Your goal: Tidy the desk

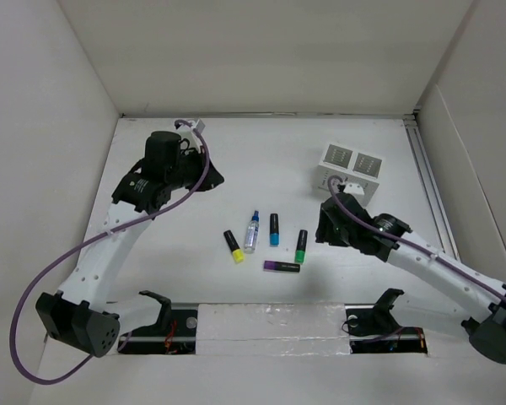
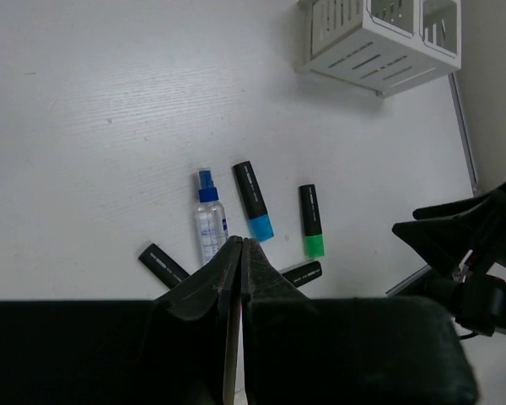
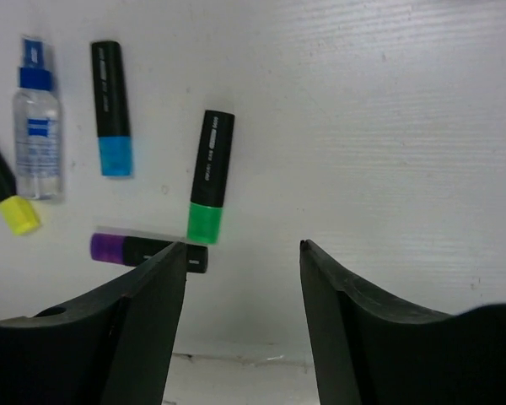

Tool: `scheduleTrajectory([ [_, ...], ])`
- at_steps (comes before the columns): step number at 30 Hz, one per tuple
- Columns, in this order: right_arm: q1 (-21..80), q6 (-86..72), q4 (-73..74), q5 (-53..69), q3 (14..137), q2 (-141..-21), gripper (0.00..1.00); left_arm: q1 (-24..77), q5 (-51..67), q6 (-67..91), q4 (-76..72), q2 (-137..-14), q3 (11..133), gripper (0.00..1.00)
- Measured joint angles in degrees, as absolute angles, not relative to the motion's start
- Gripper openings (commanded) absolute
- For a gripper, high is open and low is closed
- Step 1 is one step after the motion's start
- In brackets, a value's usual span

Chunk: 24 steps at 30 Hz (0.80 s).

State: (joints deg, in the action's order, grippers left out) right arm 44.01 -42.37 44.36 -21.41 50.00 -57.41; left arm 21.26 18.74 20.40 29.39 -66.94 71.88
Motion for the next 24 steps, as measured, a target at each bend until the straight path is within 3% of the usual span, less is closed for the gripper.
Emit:
scheduleTrajectory([
  [8,44.01,-42.87,40.47,-18.9,48.69,-70.24,0.62,21.26,21.1,19.31,28.75,-61.98,68.23,0.0],
  [10,44.01,-42.39,38.35,-18.76,48.69,-73.3,0.62,21.26,21.23,19.2,28.58,-61.01,67.99,0.04],
  [14,44.01,-41.32,34.92,-18.35,50.13,-81.1,0.61,21.28,21.12,18.98,28.45,-60.4,67.7,0.24],
  [17,43.99,-40.73,32.34,-18.0,51.35,-86.74,0.61,21.28,20.69,19.05,28.27,-59.53,66.72,0.3],
  [24,42.65,-39.79,28.53,-16.8,52.86,-92.18,0.61,21.28,19.7,18.98,28.6,-58.35,66.11,0.31],
])
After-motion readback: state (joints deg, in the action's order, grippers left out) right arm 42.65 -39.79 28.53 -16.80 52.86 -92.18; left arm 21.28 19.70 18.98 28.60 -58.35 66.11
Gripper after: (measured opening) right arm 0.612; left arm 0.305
